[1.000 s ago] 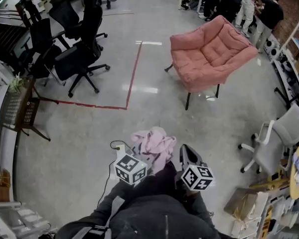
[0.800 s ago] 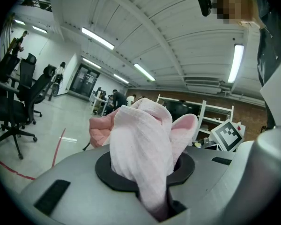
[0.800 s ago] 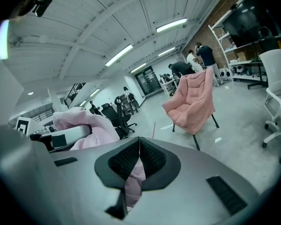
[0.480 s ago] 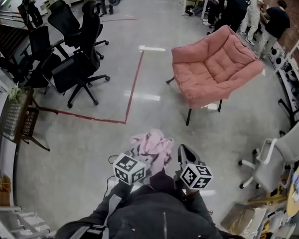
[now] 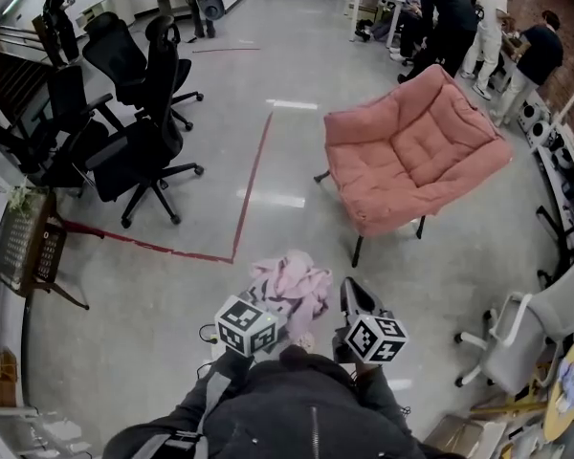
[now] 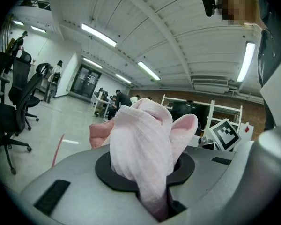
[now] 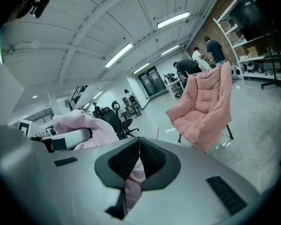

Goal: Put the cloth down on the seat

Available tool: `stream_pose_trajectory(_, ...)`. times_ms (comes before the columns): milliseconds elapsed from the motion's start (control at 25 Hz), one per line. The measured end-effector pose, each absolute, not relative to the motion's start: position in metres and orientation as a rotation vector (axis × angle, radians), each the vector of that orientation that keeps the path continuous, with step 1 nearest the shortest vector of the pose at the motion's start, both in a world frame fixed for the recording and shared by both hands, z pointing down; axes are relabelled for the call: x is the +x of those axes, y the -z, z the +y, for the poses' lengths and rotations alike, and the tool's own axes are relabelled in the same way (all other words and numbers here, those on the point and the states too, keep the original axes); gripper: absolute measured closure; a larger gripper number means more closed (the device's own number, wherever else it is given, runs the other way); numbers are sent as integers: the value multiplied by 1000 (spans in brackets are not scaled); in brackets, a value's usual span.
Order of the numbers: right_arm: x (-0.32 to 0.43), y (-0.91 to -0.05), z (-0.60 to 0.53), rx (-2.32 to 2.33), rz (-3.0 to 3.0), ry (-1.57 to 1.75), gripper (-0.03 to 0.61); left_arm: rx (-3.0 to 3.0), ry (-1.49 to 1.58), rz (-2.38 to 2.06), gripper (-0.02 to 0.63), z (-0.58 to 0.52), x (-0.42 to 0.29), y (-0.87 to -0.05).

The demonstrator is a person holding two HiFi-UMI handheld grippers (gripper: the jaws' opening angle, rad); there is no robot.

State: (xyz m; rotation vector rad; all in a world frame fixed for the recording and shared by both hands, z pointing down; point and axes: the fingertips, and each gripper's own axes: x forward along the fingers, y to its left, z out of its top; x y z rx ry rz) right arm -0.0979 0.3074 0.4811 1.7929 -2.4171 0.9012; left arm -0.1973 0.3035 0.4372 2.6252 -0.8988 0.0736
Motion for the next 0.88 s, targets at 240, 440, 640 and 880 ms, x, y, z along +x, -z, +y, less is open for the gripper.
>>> stream_pose_trajectory(240,-87,-491,290,1769,-2409,-917,569,2605,-66,-901,509,275,-184,-446)
stream_pose_trajectory(440,-81,-488,285,1770,-2416,-917,569,2587,-67,-890,509,268,-178,-447)
stream_pose_trajectory(640,-79,-490,286,1782,-2414,-940,569,2604,-69,-869,509,268,-172,-444)
stream_pose_trajectory(880,-76,-488,287,1819,-2416,-939,569,2607,-81,-841,509,269,-172,-442)
